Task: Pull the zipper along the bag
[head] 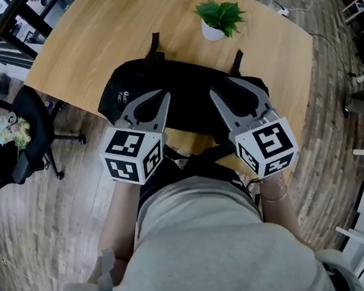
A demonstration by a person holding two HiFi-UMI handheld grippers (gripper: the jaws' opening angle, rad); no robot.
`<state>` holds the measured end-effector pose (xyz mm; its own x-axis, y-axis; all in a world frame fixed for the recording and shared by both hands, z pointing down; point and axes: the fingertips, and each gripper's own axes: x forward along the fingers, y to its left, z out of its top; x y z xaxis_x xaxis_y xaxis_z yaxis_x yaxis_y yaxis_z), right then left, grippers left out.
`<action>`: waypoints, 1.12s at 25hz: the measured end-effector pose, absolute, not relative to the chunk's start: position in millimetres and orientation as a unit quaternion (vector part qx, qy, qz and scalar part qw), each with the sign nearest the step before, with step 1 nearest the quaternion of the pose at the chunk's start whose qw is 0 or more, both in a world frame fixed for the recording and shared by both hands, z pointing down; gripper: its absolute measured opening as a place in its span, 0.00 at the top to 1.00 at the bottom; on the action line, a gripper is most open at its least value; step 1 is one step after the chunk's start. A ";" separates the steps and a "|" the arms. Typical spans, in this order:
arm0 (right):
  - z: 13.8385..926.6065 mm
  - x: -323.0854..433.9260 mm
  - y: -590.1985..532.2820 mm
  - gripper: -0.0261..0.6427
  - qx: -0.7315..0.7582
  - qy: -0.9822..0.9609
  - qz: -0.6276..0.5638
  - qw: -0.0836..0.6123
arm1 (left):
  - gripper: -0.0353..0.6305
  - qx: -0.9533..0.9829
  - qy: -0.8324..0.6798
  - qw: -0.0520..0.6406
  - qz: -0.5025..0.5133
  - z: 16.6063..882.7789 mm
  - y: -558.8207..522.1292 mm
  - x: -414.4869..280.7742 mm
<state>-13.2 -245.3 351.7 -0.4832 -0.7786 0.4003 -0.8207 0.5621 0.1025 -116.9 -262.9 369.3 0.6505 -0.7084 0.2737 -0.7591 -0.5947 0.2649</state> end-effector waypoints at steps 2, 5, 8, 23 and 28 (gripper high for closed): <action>350.6 -16.9 -240.7 0.77 0.463 -0.868 0.092 0.156 | 0.92 0.894 -0.401 0.193 0.058 368.1 -257.8 -108.2; 355.8 -22.8 -231.4 0.86 0.450 -0.874 0.161 0.090 | 0.92 0.895 -0.392 0.206 0.047 367.2 -252.7 -99.5; 364.6 -25.3 -224.0 0.92 0.448 -0.866 0.211 0.064 | 0.92 0.899 -0.382 0.205 0.059 370.3 -249.7 -93.4; 381.7 -31.5 -212.9 0.95 0.426 -0.866 0.261 0.034 | 0.92 0.895 -0.372 0.221 0.110 395.1 -232.8 -76.9; 390.8 -31.4 -211.2 0.95 0.431 -0.860 0.269 0.052 | 0.92 0.895 -0.368 0.225 0.109 396.9 -231.1 -77.9</action>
<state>-31.4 -211.2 390.8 -0.6238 -0.7127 0.3208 -0.7685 0.4847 -0.4176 -77.9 -231.1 396.9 0.7052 -0.6105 0.3605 -0.7084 -0.6275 0.3232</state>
